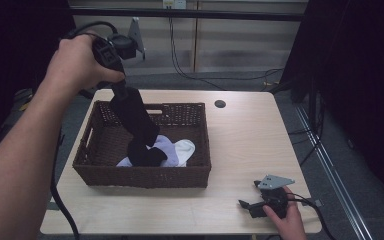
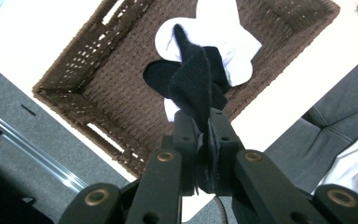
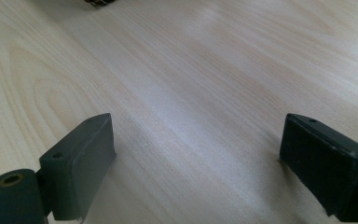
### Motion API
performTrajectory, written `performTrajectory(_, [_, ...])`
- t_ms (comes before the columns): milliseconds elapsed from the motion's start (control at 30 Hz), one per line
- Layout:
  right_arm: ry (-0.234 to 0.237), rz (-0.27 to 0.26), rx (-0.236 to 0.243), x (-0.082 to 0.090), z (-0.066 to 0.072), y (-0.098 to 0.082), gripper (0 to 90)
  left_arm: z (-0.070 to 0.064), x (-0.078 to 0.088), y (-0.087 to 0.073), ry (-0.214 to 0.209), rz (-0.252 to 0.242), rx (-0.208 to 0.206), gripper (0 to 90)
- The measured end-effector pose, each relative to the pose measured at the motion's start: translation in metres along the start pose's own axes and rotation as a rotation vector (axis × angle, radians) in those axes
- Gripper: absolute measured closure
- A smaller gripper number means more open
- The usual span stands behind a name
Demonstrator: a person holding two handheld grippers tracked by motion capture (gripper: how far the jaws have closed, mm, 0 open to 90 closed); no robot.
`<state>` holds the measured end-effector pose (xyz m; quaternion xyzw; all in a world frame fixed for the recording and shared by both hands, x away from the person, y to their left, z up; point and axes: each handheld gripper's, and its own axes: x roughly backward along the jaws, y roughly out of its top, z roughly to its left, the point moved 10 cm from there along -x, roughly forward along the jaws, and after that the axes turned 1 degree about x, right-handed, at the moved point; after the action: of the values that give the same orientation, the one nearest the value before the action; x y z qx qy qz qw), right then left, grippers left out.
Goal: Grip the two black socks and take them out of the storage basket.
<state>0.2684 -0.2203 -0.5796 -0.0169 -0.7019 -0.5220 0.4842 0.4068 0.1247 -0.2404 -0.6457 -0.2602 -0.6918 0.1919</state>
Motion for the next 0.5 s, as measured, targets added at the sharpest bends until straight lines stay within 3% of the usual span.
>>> performTrajectory(300, [0.0,-0.002,-0.001,0.0,0.0,0.0,9.5,-0.019,0.042,-0.01,-0.014,-0.025,-0.045,84.0])
performTrajectory(500, [0.0,-0.002,-0.001,0.0,0.0,0.0,9.5,-0.047,0.057,-0.022,-0.016,-0.034,-0.102,84.0])
